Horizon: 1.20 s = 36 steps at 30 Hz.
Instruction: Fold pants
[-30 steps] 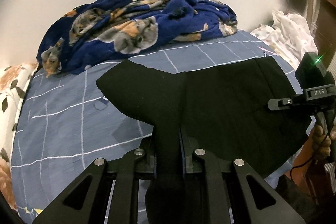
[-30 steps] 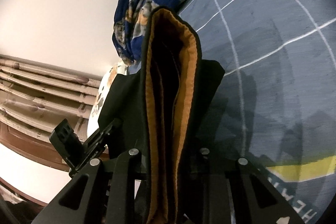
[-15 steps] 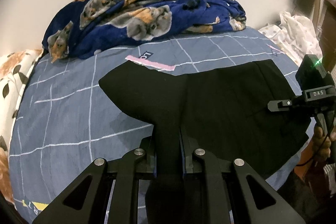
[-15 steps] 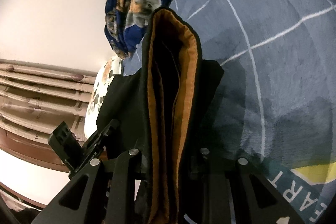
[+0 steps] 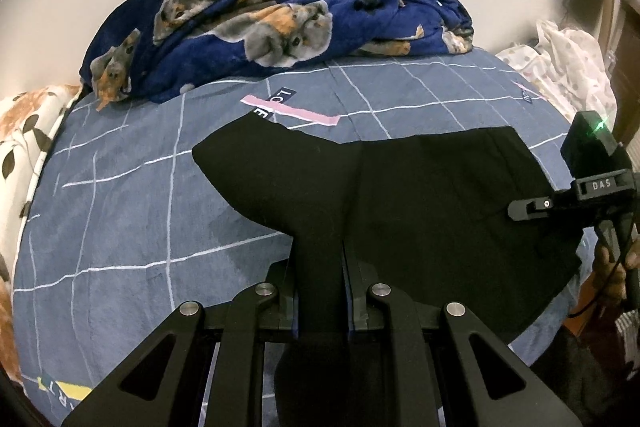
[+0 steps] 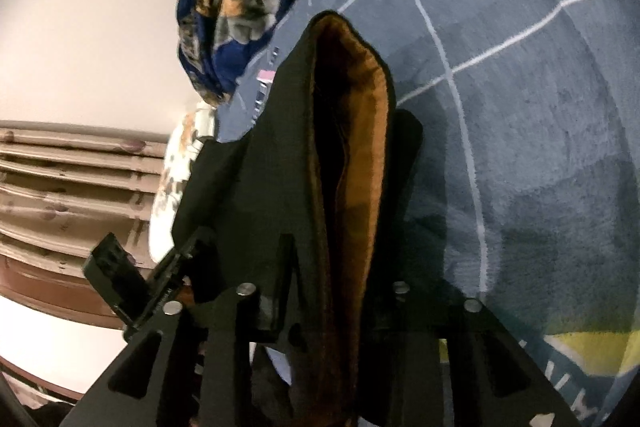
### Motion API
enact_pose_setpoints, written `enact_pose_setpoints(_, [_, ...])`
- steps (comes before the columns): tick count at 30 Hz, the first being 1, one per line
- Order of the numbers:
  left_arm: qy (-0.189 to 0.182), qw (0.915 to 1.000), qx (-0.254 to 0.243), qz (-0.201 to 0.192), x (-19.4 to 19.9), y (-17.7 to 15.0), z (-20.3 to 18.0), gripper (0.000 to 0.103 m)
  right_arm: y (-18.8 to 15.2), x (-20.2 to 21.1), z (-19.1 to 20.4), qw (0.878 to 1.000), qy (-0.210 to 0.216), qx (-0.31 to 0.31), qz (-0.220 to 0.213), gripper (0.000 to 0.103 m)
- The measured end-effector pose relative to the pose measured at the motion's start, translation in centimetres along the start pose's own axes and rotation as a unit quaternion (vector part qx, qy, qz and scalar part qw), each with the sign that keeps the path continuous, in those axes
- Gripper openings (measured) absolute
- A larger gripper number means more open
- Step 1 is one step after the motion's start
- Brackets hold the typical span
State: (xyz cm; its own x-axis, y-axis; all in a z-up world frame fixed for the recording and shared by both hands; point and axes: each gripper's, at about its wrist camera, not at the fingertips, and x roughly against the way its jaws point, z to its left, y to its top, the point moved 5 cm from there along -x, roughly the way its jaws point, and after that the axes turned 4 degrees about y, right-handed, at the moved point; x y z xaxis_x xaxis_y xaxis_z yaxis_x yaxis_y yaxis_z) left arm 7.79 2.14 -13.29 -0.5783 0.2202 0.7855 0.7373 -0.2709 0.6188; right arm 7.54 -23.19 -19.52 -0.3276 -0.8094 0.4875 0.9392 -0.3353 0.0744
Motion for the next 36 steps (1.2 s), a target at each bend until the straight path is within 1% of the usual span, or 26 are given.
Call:
enact_pose_setpoints(2, [0.001, 1.0000, -0.001, 0.000, -0.1, 0.0, 0.0, 0.016, -0.3, -0.4, -0.2, 1.000, -0.006, 0.001, 0.010, 0.043])
enact_pose_setpoints(5, [0.006, 1.0000, -0.004, -0.001, -0.2, -0.1, 0.0, 0.016, -0.8, -1.2, 0.3, 0.999, -0.020, 0.020, 0.019, 0.043])
enact_pose_setpoints(6, [0.007, 1.0000, -0.003, -0.001, -0.3, -0.2, 0.1, 0.016, -0.9, -1.3, 0.5, 0.999, -0.027, 0.029, 0.021, 0.046])
enact_pose_setpoints(8, [0.008, 1.0000, -0.003, 0.000, -0.5, -0.3, 0.2, 0.016, -0.9, -1.5, 0.8, 0.999, -0.029, 0.031, 0.022, 0.046])
enact_pose_setpoints(10, [0.010, 0.9999, -0.002, 0.000, -0.6, -0.4, 0.2, 0.016, -0.9, -1.7, 1.0, 0.999, -0.030, 0.032, 0.021, 0.044])
enact_pose_setpoints(11, [0.010, 0.9999, -0.003, 0.000, -0.5, -0.5, 0.2, 0.016, -0.9, -1.7, 1.0, 0.999, -0.035, 0.035, 0.020, 0.037])
enact_pose_setpoints(12, [0.009, 1.0000, -0.003, 0.000, -0.5, -0.5, 0.2, 0.016, -0.9, -1.7, 1.0, 0.998, -0.044, 0.039, 0.019, 0.033])
enact_pose_setpoints(15, [0.014, 0.9999, -0.007, -0.003, -0.6, -0.6, 0.1, 0.016, -1.2, -1.7, 1.0, 0.998, -0.040, 0.038, 0.011, 0.031])
enact_pose_setpoints(22, [0.017, 0.9998, -0.008, -0.003, -0.7, -0.8, 0.2, 0.017, -1.1, -1.5, 0.7, 0.999, -0.033, 0.043, 0.006, 0.031])
enact_pose_setpoints(27, [0.020, 0.9998, -0.008, -0.001, -0.9, -1.0, 0.2, 0.017, -0.8, -1.1, -0.1, 1.000, -0.006, 0.021, 0.005, 0.031])
enact_pose_setpoints(36, [0.005, 0.9999, 0.011, 0.004, -1.5, -1.6, 0.7, 0.017, -0.9, -0.9, -0.4, 1.000, -0.004, 0.007, 0.010, 0.030])
